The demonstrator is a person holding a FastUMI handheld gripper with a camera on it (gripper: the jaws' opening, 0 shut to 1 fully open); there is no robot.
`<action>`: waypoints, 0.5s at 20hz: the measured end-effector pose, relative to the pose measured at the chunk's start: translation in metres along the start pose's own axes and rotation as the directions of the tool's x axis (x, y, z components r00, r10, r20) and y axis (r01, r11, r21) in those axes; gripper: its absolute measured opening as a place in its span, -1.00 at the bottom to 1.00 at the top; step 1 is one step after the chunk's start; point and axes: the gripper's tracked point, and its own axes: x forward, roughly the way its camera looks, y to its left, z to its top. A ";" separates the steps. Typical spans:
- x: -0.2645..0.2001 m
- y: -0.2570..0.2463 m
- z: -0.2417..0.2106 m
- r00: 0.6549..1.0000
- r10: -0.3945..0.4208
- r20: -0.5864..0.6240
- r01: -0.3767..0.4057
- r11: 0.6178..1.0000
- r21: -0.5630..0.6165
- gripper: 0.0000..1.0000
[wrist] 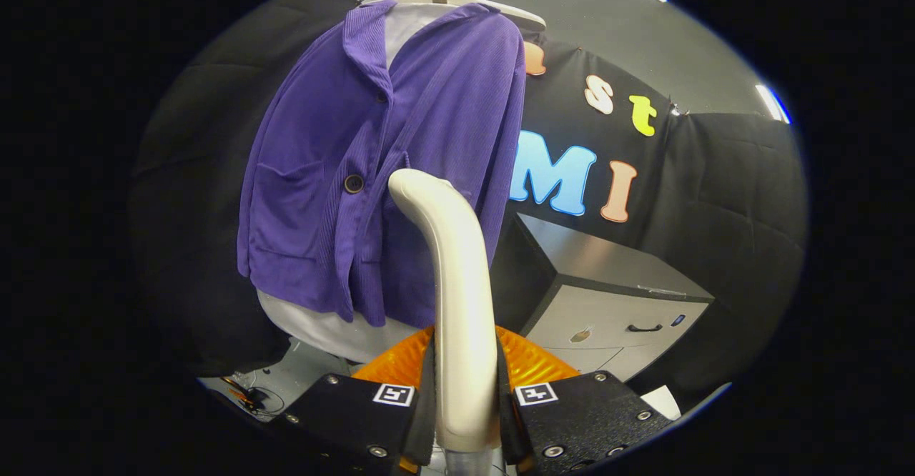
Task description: Iron the clothes twice with a garment steamer, once on the left side and once on the right side.
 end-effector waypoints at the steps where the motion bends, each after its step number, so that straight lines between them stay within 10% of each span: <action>1: 0.002 0.001 -0.006 1.000 0.006 -0.004 -0.006 1.000 0.005 -0.26; 10: 0.014 0.008 -0.066 0.994 0.029 -0.110 -0.034 0.998 -0.045 -0.26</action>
